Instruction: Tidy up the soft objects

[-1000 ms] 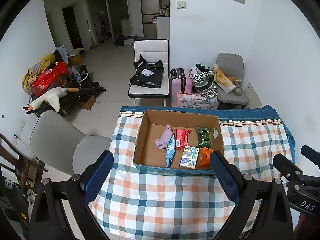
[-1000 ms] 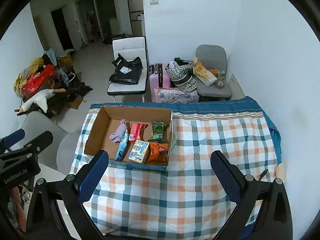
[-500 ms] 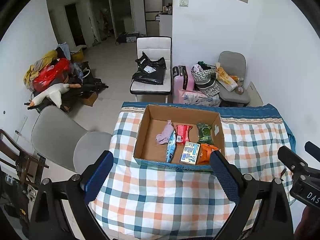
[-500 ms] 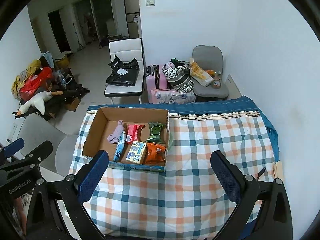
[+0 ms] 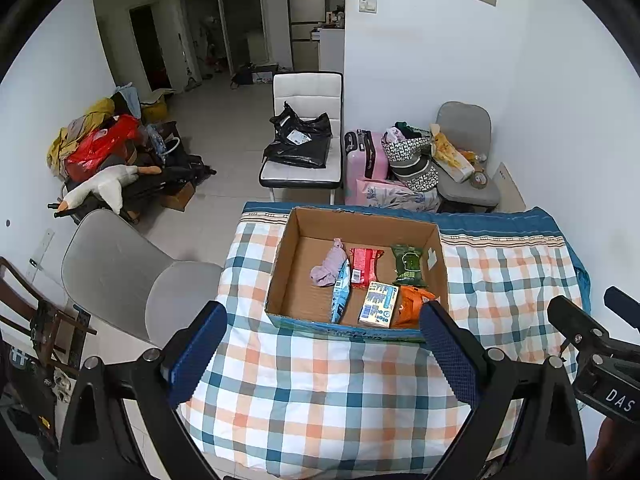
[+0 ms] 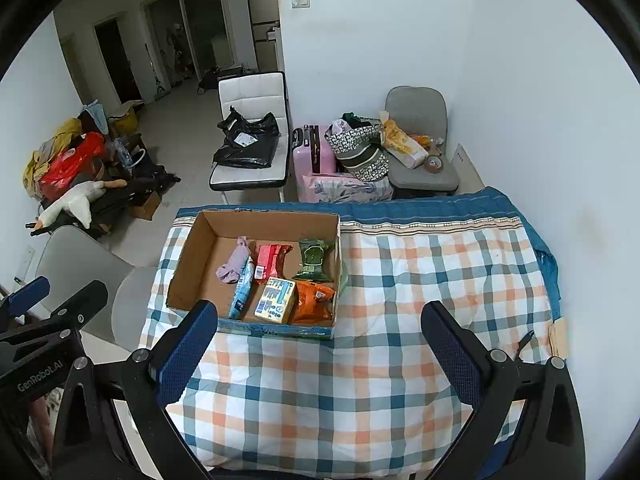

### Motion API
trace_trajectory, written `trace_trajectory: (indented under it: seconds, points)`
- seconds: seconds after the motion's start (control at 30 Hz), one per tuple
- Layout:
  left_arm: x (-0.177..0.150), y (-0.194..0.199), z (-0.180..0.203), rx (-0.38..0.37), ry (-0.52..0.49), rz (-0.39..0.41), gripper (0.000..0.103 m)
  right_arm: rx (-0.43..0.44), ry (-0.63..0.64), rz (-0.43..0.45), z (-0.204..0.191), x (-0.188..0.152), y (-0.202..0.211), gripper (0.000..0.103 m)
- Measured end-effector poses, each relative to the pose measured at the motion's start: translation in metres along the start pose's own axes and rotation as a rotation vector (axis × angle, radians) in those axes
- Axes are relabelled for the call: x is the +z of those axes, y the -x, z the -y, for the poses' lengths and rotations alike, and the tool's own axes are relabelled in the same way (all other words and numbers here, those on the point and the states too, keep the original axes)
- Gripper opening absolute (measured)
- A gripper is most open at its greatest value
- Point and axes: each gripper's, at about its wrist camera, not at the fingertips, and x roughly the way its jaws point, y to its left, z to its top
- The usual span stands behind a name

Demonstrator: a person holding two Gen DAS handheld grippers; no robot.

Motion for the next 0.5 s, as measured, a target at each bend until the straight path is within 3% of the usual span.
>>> trace_trajectory:
  seconds: [0.5]
  points:
    - [-0.0033, -0.0034, -0.0042, 0.006, 0.003, -0.009, 0.099, -0.005, 0.002, 0.000, -0.0005, -0.0003, -0.0010, 0.103]
